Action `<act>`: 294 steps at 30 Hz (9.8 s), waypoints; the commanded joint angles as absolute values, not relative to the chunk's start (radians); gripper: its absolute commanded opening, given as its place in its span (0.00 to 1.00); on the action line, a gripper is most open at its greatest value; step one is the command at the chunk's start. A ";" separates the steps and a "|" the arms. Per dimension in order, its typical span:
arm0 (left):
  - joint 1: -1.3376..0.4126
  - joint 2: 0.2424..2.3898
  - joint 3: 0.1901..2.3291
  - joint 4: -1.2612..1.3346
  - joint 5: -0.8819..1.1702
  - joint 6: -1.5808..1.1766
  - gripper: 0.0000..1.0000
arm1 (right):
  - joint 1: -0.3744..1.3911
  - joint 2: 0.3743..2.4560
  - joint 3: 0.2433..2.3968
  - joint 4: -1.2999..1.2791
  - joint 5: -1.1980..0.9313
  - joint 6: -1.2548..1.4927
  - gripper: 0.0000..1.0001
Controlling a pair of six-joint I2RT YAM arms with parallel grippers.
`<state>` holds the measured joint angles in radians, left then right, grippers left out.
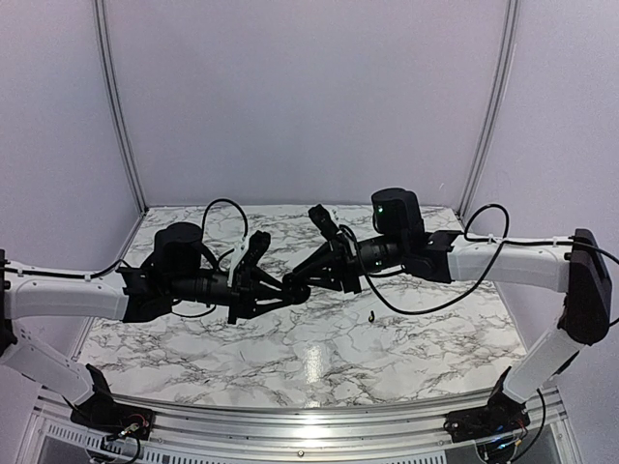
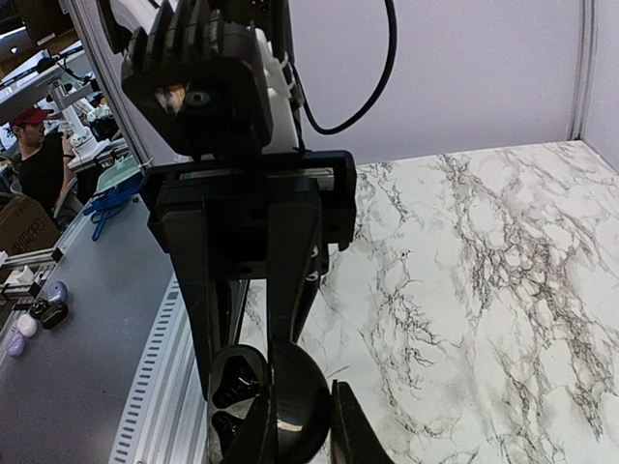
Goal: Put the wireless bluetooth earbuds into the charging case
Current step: Pass from the left arm to the right, then pass from the right arm to the left, then pick up the right earbud from the center of the board, then place the right earbud at the center of the board, then pick up the right earbud from the center of the board.
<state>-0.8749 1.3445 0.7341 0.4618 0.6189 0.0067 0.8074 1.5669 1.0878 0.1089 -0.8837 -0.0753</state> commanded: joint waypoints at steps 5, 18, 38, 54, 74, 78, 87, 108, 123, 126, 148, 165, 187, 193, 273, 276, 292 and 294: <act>-0.872 1.289 0.741 0.482 0.544 0.030 0.40 | 0.818 1.554 1.107 0.160 -0.915 -0.050 0.00; -0.872 1.289 0.729 0.542 0.557 0.017 0.50 | 0.814 1.514 1.028 0.421 -0.856 0.084 0.00; -0.874 1.339 0.711 0.718 0.567 -0.055 0.46 | 0.815 1.536 1.008 0.558 -0.841 0.178 0.00; -0.875 1.327 0.707 0.726 0.564 -0.051 0.13 | 0.814 1.551 1.012 0.553 -0.835 0.190 0.20; -0.873 1.302 0.581 0.729 0.535 -0.006 0.08 | 0.566 1.283 0.848 0.378 -0.669 0.185 0.98; -0.873 1.306 0.576 0.727 0.531 0.015 0.08 | 0.531 1.219 0.809 0.261 -0.464 0.224 0.98; -0.872 1.322 0.580 0.719 0.515 0.038 0.08 | 0.519 1.288 0.931 -0.218 -0.281 0.180 0.95; -0.853 1.327 0.584 0.716 0.516 0.033 0.08 | 0.536 1.653 0.962 -0.075 -0.343 0.126 0.60; -0.841 1.306 0.572 0.716 0.494 0.028 0.08 | 0.608 2.052 1.327 -0.095 -0.295 0.107 0.62; -0.841 1.301 0.569 0.716 0.488 0.027 0.08 | 0.615 2.091 1.351 -0.082 -0.289 0.112 0.63; -0.838 1.280 0.552 0.718 0.468 0.024 0.08 | 0.634 2.172 1.398 -0.118 -0.370 -0.074 0.14; -0.834 1.263 0.527 0.714 0.513 0.048 0.08 | 0.627 1.777 1.031 0.131 -1.113 -0.161 0.05; -0.868 1.191 0.491 0.612 0.320 0.204 0.08 | 0.640 1.680 1.003 0.025 -1.064 0.050 0.06; -0.868 1.194 0.489 0.618 0.297 0.196 0.08 | 0.645 1.714 0.894 0.188 -0.782 0.247 0.06; -0.823 1.173 0.489 0.647 0.404 0.101 0.08 | 0.811 2.086 1.616 -0.794 -0.146 -0.202 0.33; -0.823 1.169 0.484 0.647 0.404 0.101 0.09 | 0.817 2.106 1.638 -0.812 -0.131 -0.210 0.33; -0.823 1.173 0.483 0.647 0.404 0.104 0.09 | 0.855 2.167 1.679 -0.885 -0.042 -0.232 0.29; -0.823 1.173 0.482 0.647 0.404 0.104 0.09 | 0.859 2.171 1.681 -0.889 -0.034 -0.235 0.29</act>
